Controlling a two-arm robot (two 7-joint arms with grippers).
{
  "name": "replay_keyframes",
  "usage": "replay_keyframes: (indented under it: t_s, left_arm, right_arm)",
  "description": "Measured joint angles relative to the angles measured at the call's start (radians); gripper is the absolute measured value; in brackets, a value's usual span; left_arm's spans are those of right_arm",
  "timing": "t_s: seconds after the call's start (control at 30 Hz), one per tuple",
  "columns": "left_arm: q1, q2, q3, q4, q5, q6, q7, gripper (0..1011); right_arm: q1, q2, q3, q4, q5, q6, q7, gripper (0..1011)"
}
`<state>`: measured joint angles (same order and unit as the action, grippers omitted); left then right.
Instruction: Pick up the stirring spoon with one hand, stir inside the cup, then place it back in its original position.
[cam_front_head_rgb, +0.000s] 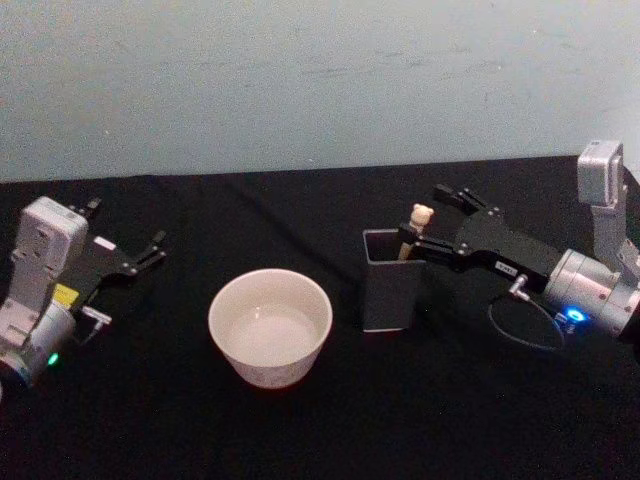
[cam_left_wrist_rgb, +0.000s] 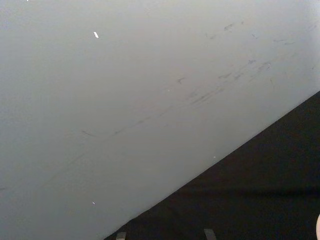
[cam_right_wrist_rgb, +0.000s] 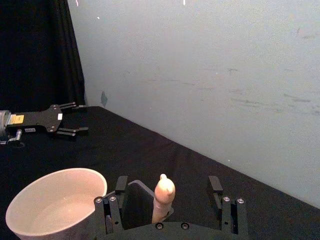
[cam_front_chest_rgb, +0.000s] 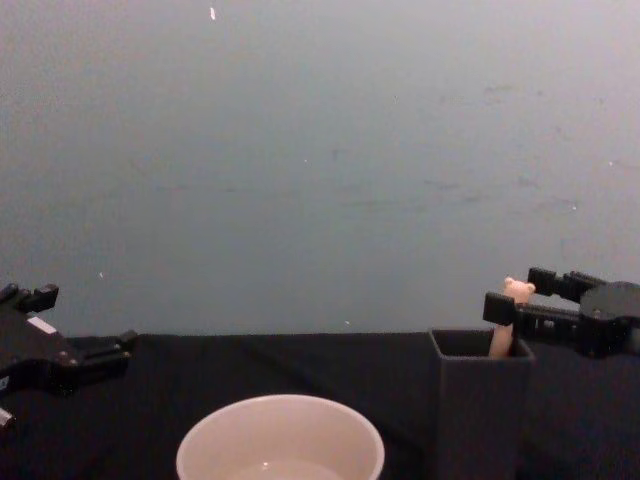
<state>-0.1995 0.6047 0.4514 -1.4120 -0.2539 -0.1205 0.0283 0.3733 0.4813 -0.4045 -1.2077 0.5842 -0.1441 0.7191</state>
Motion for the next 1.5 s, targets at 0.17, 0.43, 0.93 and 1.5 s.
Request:
replay_keyframes:
  t_s: [0.17, 0.43, 0.93, 1.5]
  left_arm:
    - [0.0, 0.0, 0.0, 0.0, 0.0, 0.0, 0.0, 1001]
    - [0.0, 0.0, 0.0, 0.0, 0.0, 0.0, 0.0, 1001]
    - [0.0, 0.0, 0.0, 0.0, 0.0, 0.0, 0.0, 1001]
    - [0.0, 0.0, 0.0, 0.0, 0.0, 0.0, 0.0, 1001]
  right_arm:
    - [0.009, -0.006, -0.008, 0.013, -0.001, 0.006, 0.004, 1002]
    - [0.014, -0.009, -0.015, 0.02, -0.006, 0.011, 0.005, 1002]
    - [0.018, -0.015, -0.025, 0.02, -0.017, 0.013, 0.001, 1002]
    - [0.017, -0.015, -0.023, 0.019, -0.015, 0.012, 0.0, 759]
